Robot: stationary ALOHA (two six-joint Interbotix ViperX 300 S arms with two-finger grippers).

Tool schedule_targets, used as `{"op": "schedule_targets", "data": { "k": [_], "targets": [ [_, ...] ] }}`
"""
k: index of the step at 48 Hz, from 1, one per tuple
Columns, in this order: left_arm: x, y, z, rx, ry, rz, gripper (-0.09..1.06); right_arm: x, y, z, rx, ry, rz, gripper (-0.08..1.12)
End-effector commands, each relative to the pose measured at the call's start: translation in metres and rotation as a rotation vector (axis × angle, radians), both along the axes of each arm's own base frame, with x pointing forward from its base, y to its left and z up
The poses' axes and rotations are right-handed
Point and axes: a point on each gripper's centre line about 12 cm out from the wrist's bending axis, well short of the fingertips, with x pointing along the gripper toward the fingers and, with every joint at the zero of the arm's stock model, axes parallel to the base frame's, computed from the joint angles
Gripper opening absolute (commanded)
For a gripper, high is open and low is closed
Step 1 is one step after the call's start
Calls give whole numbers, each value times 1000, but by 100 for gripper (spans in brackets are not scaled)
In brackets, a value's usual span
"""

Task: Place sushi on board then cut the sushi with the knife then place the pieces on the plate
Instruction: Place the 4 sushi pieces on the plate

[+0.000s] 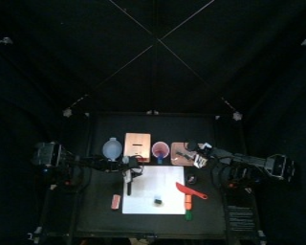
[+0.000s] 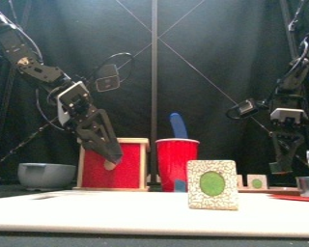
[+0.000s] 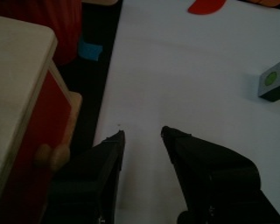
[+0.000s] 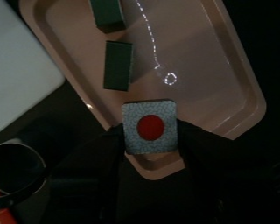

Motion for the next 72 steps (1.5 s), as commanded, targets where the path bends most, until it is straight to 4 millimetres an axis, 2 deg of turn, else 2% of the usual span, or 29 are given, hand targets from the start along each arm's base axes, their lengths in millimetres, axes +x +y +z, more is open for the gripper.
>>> {"op": "schedule_targets", "data": {
  "k": [1,9,15,26,34,36,48,59,72],
  "targets": [
    [6,1,8,0,-28,4,79,0,-3,-3,-9,-21,-11,88],
    [6,1,7,0,-26,4,79,1,-5,0,-22,-37,-14,92],
    [6,1,8,1,-29,4,79,8,-1,14,-26,-86,-6,92],
    [8,0,9,-5,-34,5,79,58,55,54,32,-267,192,92],
    [8,0,9,-14,-34,17,79,97,101,69,99,-388,319,92],
    [8,1,9,-18,-33,20,79,108,115,70,116,-417,352,92],
    [6,0,7,-38,-4,31,79,156,169,54,170,-420,470,92],
    [6,0,7,-37,-1,31,79,185,191,36,201,-384,490,92],
    [5,0,6,-36,4,29,79,205,208,23,224,-363,499,92]
  ]
}}
